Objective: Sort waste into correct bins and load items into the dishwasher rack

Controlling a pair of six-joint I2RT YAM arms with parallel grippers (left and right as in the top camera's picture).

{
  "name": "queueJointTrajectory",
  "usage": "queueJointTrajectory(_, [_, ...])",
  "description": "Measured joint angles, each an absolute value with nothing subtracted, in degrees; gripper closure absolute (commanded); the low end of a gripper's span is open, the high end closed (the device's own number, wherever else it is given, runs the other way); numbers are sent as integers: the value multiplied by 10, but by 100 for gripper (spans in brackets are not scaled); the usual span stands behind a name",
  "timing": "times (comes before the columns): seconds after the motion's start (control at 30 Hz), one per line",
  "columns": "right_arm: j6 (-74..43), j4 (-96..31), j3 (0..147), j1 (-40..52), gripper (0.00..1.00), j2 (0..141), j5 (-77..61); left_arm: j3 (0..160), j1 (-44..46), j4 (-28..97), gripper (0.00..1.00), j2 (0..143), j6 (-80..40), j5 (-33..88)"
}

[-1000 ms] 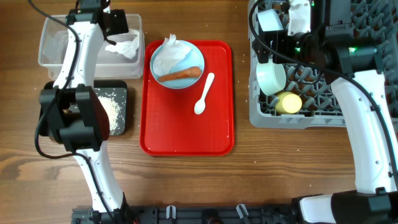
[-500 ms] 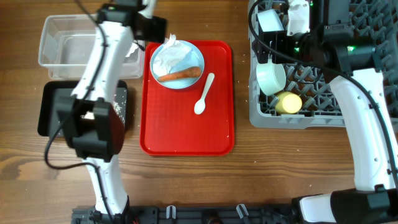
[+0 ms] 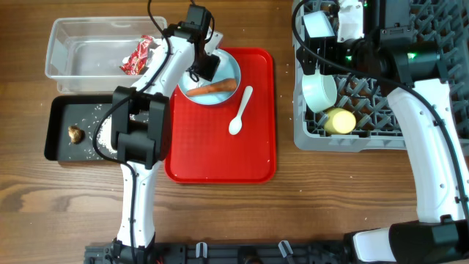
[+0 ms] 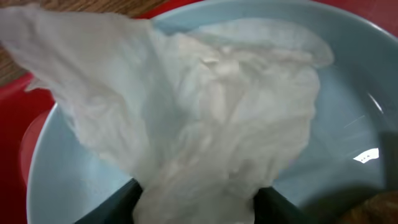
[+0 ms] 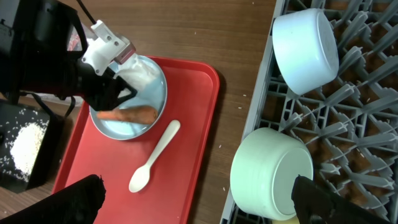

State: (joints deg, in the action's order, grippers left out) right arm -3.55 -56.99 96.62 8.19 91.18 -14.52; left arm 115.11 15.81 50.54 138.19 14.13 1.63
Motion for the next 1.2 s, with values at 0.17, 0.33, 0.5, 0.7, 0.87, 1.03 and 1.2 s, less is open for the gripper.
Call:
queueJointTrajectory(0.17, [-36, -570, 966, 82, 0, 912, -145, 1151, 158, 506, 96, 1382, 131, 16])
queueJointTrajectory(0.33, [-36, -570, 966, 82, 1, 912, -145, 1164, 156, 521, 96, 1368, 60, 16])
queueJointTrajectory(0.5, [-36, -571, 966, 82, 1, 912, -145, 1190, 121, 530, 96, 1232, 27, 14])
queueJointTrajectory(0.7, [-36, -570, 966, 82, 1, 912, -145, 1208, 37, 582, 86, 1199, 9, -8])
queueJointTrajectory(0.87, [-36, -570, 966, 82, 1, 914, -145, 1206, -7, 584, 0, 1250, -4, -12])
queueJointTrajectory(1.03, [-36, -570, 966, 82, 1, 919, -145, 1204, -15, 581, 0, 1270, -14, -12])
queueJointTrajectory(1.2, [-36, -570, 966, 82, 1, 919, -145, 1204, -14, 585, 3, 1270, -13, -10])
